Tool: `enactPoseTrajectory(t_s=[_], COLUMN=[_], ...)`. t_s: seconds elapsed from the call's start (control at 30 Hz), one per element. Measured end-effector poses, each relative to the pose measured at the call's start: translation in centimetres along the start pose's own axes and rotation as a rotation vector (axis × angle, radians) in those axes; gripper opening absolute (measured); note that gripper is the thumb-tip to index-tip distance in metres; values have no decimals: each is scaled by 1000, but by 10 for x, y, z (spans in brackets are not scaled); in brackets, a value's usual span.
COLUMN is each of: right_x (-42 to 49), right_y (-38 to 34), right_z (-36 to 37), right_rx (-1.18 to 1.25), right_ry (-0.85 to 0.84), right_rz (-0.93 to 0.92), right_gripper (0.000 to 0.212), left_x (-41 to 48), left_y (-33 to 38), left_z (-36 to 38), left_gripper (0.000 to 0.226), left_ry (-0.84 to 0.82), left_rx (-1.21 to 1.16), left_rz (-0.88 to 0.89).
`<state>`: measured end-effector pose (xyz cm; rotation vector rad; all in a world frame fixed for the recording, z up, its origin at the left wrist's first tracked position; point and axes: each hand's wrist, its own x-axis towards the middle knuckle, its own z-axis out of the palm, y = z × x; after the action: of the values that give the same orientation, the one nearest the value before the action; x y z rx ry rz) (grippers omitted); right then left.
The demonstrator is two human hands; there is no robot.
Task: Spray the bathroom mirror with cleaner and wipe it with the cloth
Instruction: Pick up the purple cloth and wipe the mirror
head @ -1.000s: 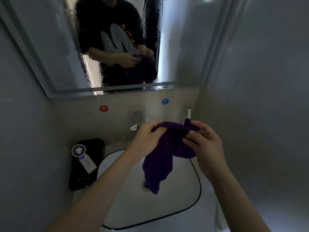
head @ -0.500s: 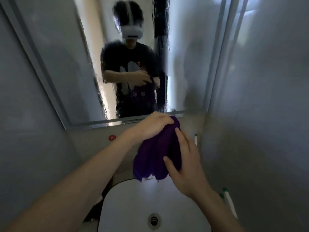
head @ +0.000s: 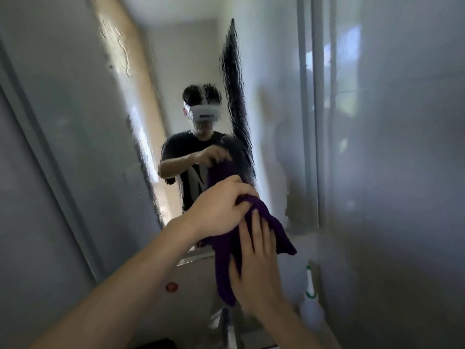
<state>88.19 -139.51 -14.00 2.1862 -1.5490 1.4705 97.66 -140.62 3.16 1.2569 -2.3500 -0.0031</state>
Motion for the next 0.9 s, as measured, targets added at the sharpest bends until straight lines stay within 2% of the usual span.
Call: enactPoseTrajectory(t_s=[0.2, 0.3, 0.37, 0.43, 0.5, 0.6, 0.67, 0.8, 0.9], right_x=[90, 142, 178, 213, 247, 287, 306, 339, 367], right_y=[15, 23, 25, 24, 23, 17, 12, 6, 8], right_z=[-16, -31, -46, -66, -87, -121, -143, -181, -202], right_rx=[-94, -156, -201, -232, -251, -297, -324, -370, -464], right_ry=[108, 188, 257, 319, 362, 400, 417, 445, 434], right_rz=[-136, -173, -229, -283, -325, -387, -449, -563, -611], right_gripper=[72, 73, 71, 69, 68, 73, 72, 67, 71], left_x=[11, 21, 30, 43, 56, 82, 107, 162, 195], left_y=[-10, -5, -6, -14, -21, -26, -27, -20, -10], left_z=[-29, -53, -69, -86, -107, -145, -171, -217, -242], left_gripper=[28, 33, 33, 32, 40, 58, 62, 71, 97], left_ry=[343, 399, 410, 410, 380, 322, 339, 364, 359], left_rx=[-244, -371, -356, -244, -57, 412, 633, 843, 941], left_rz=[105, 125, 122, 134, 148, 191, 239, 198, 58])
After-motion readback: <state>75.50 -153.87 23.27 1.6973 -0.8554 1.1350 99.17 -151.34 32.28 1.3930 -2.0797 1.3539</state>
